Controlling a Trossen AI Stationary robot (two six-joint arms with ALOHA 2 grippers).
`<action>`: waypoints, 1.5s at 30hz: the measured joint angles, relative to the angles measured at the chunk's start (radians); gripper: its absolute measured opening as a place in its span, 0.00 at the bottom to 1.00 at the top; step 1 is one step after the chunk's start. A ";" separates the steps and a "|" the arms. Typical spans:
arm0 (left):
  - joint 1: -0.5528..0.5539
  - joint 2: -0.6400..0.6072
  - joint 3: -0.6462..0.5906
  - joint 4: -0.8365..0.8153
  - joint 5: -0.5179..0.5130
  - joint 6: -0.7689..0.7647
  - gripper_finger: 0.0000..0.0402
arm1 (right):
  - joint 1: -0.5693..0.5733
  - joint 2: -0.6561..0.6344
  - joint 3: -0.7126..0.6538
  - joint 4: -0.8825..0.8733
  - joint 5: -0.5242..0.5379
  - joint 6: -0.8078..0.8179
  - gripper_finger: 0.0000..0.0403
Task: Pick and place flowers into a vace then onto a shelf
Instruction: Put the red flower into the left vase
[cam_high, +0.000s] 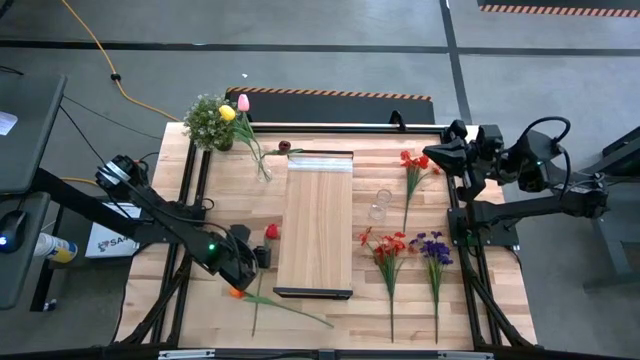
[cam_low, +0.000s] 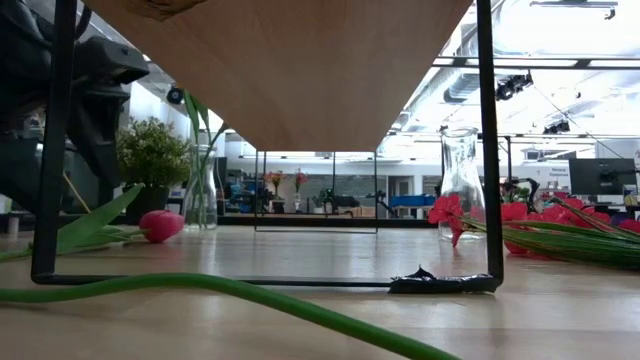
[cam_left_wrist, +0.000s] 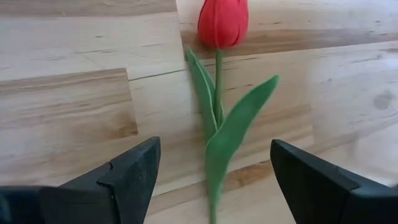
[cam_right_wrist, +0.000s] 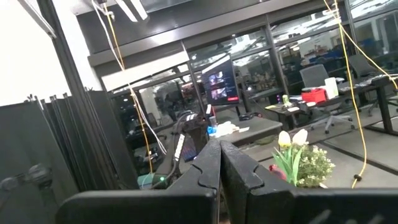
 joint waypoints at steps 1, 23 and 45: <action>0.000 0.006 0.000 0.001 0.002 0.000 0.84 | 0.000 0.000 0.000 0.000 0.000 0.000 0.00; 0.152 0.120 0.006 0.029 0.263 0.109 0.84 | 0.000 0.006 0.000 0.000 0.000 0.008 0.00; 0.151 0.122 0.004 0.022 0.282 0.139 0.84 | 0.000 0.006 0.000 0.000 0.004 0.000 0.00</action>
